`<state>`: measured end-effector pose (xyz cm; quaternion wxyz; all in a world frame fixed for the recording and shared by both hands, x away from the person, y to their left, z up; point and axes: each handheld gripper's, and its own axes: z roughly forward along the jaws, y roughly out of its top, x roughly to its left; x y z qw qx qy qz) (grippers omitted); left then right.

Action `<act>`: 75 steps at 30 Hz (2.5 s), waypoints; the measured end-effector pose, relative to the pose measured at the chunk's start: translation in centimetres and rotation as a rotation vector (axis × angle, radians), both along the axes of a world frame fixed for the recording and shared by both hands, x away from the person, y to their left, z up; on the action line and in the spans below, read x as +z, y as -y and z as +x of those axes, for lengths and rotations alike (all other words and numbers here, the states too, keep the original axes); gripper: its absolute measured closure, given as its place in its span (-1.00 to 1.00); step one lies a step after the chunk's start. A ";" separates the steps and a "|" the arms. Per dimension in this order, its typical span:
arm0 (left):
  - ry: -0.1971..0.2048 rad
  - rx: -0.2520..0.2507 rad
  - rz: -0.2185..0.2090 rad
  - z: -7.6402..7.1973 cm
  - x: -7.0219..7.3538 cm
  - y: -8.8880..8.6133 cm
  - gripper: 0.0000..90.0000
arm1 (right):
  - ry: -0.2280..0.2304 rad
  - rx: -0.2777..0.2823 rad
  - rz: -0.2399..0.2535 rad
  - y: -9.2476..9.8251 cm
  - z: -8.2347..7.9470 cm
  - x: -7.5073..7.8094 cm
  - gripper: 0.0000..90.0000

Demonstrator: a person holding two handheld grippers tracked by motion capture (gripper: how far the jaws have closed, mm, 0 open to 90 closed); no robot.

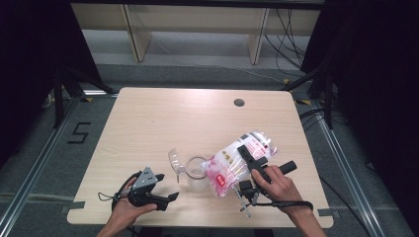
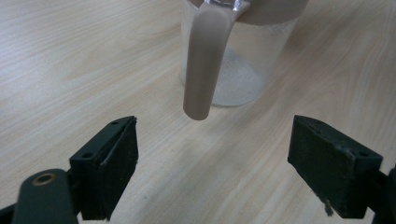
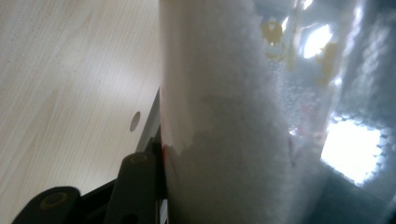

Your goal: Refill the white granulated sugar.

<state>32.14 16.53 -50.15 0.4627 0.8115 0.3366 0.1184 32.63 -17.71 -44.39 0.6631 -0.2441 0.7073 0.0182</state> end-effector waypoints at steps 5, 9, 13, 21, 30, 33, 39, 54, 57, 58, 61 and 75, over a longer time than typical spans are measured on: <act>0.003 -0.002 0.000 0.0 0.0 0.0 -0.65 | -0.004 -0.014 -0.014 0.0 -0.1 0.0 0.28; -0.001 0.000 0.004 0.0 0.0 -0.1 -0.65 | -0.008 -0.013 -0.019 0.0 0.0 -0.1 0.29; 0.003 -0.002 0.000 0.0 0.0 0.0 -0.65 | -0.003 -0.009 -0.022 -0.1 -0.1 0.1 0.29; -0.002 0.000 0.004 0.0 0.0 -0.1 -0.65 | -0.008 -0.007 -0.012 -0.1 0.0 0.0 0.30; -0.003 0.000 0.002 0.0 0.0 -0.1 -0.65 | -0.007 -0.005 -0.025 -0.2 -0.1 0.1 0.31; -0.005 0.004 -0.003 0.0 0.0 0.0 -0.65 | -0.012 -0.009 -0.019 -0.2 -0.1 0.1 0.31; -0.004 0.006 -0.002 0.0 0.0 -0.1 -0.65 | -0.005 -0.005 -0.027 -0.1 -0.2 0.2 0.32; 0.003 -0.003 -0.012 -0.1 -0.1 0.1 -0.65 | -0.001 0.002 -0.020 0.0 -0.2 0.3 0.33; 0.000 -0.004 -0.006 -0.1 0.0 0.1 -0.65 | 0.000 0.010 -0.034 0.0 -0.1 0.5 0.33; -0.001 -0.001 -0.015 -0.1 -0.1 0.1 -0.65 | 0.003 0.016 -0.036 0.0 -0.1 0.6 0.33; 0.001 0.000 -0.012 0.0 -0.1 0.1 -0.65 | 0.001 0.008 -0.029 0.0 -0.1 0.6 0.34; 0.000 -0.003 -0.008 -0.1 -0.1 0.1 -0.65 | 0.019 0.001 -0.051 -0.1 -0.4 0.7 0.35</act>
